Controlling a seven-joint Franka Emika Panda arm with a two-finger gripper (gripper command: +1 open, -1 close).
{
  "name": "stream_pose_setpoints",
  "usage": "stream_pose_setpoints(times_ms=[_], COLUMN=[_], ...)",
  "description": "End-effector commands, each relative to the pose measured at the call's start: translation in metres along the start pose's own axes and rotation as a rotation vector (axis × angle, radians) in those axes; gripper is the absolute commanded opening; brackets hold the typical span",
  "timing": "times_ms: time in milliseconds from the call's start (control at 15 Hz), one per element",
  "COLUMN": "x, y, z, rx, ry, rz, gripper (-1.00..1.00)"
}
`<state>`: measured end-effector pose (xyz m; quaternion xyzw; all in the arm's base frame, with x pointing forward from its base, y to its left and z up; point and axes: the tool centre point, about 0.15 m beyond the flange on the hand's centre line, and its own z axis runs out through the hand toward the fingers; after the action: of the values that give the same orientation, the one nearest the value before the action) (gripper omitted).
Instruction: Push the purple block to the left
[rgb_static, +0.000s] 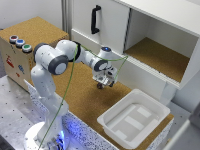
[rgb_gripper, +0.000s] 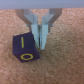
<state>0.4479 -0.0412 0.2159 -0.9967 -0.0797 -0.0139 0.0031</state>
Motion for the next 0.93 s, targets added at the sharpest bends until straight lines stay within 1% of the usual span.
stream_pose_setpoints(times_ms=[0, 133, 200, 333, 400, 533, 600, 667, 733, 800, 867], x=[0.01, 0.009, 0.005, -0.004, -0.007, -0.01, -0.011, -0.014, -0.017, -0.021, -0.022], y=[-0.06, -0.082, -0.094, -0.104, -0.108, -0.107, -0.106, -0.101, -0.094, -0.09, -0.088], z=[0.015, 0.014, 0.012, 0.008, 0.002, -0.015, -0.021, -0.031, -0.038, -0.047, -0.052], rx=[-0.014, -0.022, -0.03, -0.046, -0.053, -0.102, -0.127, -0.197, -0.19, -0.189, -0.18], ry=[-0.044, -0.05, -0.066, -0.072, -0.06, -0.005, 0.009, 0.025, 0.032, 0.055, 0.055], rz=[0.081, 0.089, 0.102, 0.127, 0.15, 0.217, 0.241, 0.301, 0.325, 0.334, 0.335], gripper=[-1.0, -1.0, -1.0, -1.0, -1.0, -1.0, -1.0, 1.0, 1.0, 1.0, 1.0])
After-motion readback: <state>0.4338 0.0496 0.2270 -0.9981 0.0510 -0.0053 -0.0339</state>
